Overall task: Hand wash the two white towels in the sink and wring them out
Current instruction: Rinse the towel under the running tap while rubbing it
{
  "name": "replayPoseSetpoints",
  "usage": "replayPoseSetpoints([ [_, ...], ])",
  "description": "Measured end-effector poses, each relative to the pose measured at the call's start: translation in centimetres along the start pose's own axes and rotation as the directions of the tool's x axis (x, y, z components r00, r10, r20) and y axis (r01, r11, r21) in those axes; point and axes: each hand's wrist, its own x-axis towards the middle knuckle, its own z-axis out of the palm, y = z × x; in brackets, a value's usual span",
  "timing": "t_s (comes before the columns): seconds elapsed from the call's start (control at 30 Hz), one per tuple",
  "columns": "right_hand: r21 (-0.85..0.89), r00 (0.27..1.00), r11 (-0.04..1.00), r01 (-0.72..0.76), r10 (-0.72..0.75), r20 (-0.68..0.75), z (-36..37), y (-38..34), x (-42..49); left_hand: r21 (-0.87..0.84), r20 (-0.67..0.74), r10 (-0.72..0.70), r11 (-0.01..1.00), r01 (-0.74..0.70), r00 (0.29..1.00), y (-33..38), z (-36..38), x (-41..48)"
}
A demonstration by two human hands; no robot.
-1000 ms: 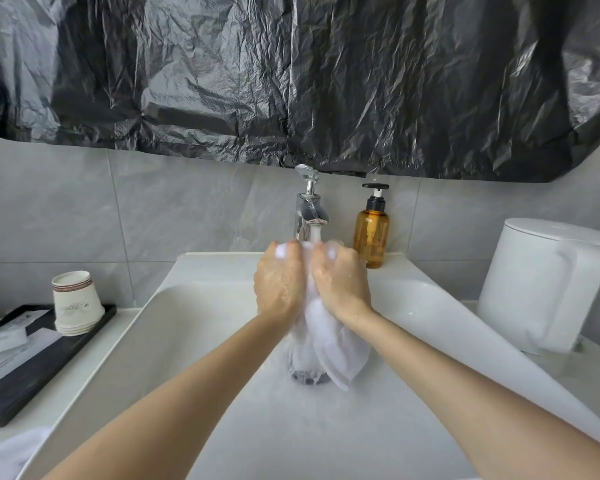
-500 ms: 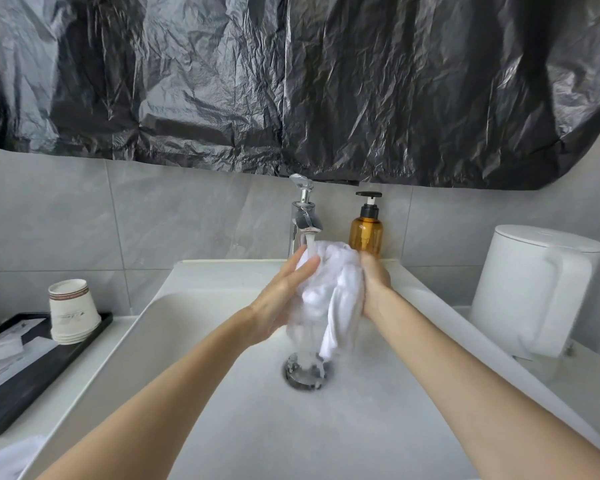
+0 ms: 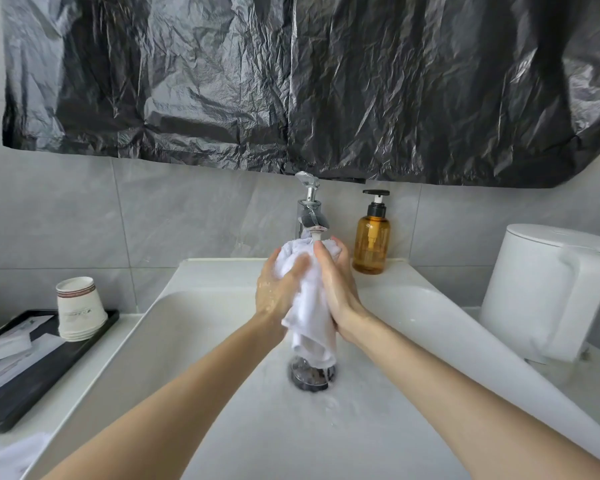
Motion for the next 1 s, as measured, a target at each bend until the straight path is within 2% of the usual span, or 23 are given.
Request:
replayPoseSetpoints([
  [0.07, -0.105, 0.994, 0.992, 0.066, -0.075, -0.079, 0.6, 0.1, -0.5, 0.026, -0.064, 0.021, 0.999, -0.019, 0.998, 0.2, 0.3, -0.3],
  [0.17, -0.098, 0.983, 0.994, 0.050, -0.067, -0.172, 0.5, -0.5, -0.8, 0.158, -0.114, 0.038, 0.987, -0.020, 0.993, 0.3, 0.9, -0.4],
  [0.23, -0.128, 0.978, 0.991, 0.029, -0.055, -0.202, 0.1, -0.5, -0.5, 0.243, -0.088, 0.107, 0.967, -0.082, 0.990, 0.5, 1.2, -0.9],
  [0.3, -0.188, 0.973, 0.982, 0.038, -0.079, -0.216, -0.3, -0.7, -0.2, 0.248, -0.107, 0.158, 0.960, -0.127, 0.982, 0.8, 1.3, -1.5],
  [0.37, -0.250, 0.973, 0.967, 0.040, -0.095, -0.210, -0.6, -0.8, 0.2, 0.325, -0.124, 0.188, 0.935, -0.139, 0.974, 1.0, 1.3, -1.8],
  [0.43, -0.279, 0.972, 0.959, 0.038, -0.100, -0.213, -0.9, -0.4, 0.5, 0.473, -0.136, 0.197, 0.874, -0.111, 0.971, 1.1, 1.5, -1.5],
  [0.47, -0.292, 0.973, 0.956, 0.032, -0.096, -0.211, -1.0, -0.2, 0.6, 0.632, -0.127, 0.181, 0.773, -0.061, 0.975, 1.0, 1.6, -1.2],
  [0.53, -0.320, 0.977, 0.947, 0.026, -0.092, -0.191, -1.1, -0.1, 0.9, 0.769, -0.060, 0.212, 0.633, -0.090, 0.975, 0.5, 1.2, -1.2],
  [0.57, -0.333, 0.981, 0.943, 0.028, -0.090, -0.173, -1.1, -0.1, 1.1, 0.739, -0.026, 0.222, 0.661, -0.131, 0.975, 0.5, 1.1, -1.4],
  [0.63, -0.301, 0.988, 0.953, 0.038, -0.080, -0.129, -1.6, -0.3, 1.7, 0.525, 0.015, 0.137, 0.842, -0.124, 0.991, 1.3, 0.5, -2.4],
  [0.67, -0.252, 0.991, 0.967, 0.038, -0.069, -0.115, -2.0, -0.5, 2.0, 0.447, 0.063, 0.103, 0.887, -0.120, 0.993, 1.9, 0.4, -2.8],
  [0.7, -0.206, 0.992, 0.978, 0.037, -0.060, -0.107, -2.6, -0.6, 2.4, 0.359, 0.119, 0.061, 0.928, -0.100, 0.991, 2.3, 0.2, -2.9],
  [0.73, -0.156, 0.993, 0.987, 0.039, -0.056, -0.101, -3.2, -0.7, 2.7, 0.247, 0.151, -0.019, 0.969, -0.019, 0.988, 2.6, 0.2, -2.8],
  [0.8, -0.051, 0.996, 0.999, 0.009, -0.013, -0.083, -4.2, -1.1, 2.8, 0.003, 0.164, -0.247, 0.968, 0.250, 0.955, 3.1, -0.2, -1.8],
  [0.83, 0.010, 0.998, 1.000, -0.019, 0.020, -0.051, -4.5, -1.3, 2.8, -0.077, 0.181, -0.268, 0.955, 0.285, 0.946, 3.0, -0.6, -1.3],
  [0.9, 0.094, 0.997, 0.993, -0.073, 0.070, 0.035, -4.7, -1.5, 3.0, -0.113, 0.217, -0.275, 0.946, 0.304, 0.937, 2.8, -0.6, -1.0],
  [0.97, 0.024, 0.987, 0.994, -0.103, 0.100, 0.124, -4.7, -1.8, 2.9, -0.124, 0.282, -0.233, 0.953, 0.276, 0.931, 2.5, -0.3, -1.0],
  [1.0, -0.077, 0.977, 0.988, -0.130, 0.141, 0.161, -4.5, -1.6, 2.8, -0.112, 0.269, -0.209, 0.963, 0.245, 0.940, 2.3, -0.2, -1.0],
])
